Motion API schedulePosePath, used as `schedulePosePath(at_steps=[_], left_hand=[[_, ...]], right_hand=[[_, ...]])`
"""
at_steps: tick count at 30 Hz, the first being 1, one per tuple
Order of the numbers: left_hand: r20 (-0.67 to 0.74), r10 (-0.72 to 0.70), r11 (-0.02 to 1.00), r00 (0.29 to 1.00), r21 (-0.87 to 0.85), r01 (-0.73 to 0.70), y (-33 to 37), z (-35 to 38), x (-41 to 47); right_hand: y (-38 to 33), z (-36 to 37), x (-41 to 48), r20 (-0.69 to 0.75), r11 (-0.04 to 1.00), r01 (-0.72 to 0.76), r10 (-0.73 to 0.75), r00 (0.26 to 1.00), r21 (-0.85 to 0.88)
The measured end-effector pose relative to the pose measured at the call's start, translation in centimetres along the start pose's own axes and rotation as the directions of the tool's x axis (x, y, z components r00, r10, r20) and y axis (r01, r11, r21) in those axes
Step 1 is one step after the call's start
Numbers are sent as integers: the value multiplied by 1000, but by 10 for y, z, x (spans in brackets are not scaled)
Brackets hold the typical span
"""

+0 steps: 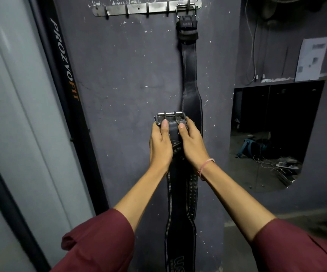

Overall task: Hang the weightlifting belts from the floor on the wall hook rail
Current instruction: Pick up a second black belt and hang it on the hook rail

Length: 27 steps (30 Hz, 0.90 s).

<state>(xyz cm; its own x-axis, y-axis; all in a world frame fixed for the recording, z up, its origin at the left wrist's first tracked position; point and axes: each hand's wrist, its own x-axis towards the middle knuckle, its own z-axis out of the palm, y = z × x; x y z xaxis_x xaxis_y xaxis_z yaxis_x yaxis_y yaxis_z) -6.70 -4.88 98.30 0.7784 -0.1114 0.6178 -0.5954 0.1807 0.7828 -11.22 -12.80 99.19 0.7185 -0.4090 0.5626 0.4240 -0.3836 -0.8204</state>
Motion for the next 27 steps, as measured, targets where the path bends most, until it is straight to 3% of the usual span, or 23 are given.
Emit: schedulePosePath(at_steps=[6,12,15,19,24,27], left_hand=[[-29,-51,998,998,-30,51,2,-10,0],[-64,6,1000,998,11,-5,7,-22,-3],[-141,18,999,990,46,-12,8,-24,-2],[-284,31,984,958,175,20,-1,-32,9],[-150,8,1000,989,-27,-12,2,-35,15],[-153,8,1000,988,-10,-9,1,-29,31]], right_hand=[[-2,12,-13,-59,994,94,-98,993,-61],[2,33,-17,-248,975,128,-171,953,-181],[0,45,-15,-351,983,81,-135,927,-164],[-7,57,-15,-375,981,45,-113,920,-187],[-2,60,-3,-361,979,-9,-66,930,-202],[-6,58,14,-373,977,59,-134,918,-205]])
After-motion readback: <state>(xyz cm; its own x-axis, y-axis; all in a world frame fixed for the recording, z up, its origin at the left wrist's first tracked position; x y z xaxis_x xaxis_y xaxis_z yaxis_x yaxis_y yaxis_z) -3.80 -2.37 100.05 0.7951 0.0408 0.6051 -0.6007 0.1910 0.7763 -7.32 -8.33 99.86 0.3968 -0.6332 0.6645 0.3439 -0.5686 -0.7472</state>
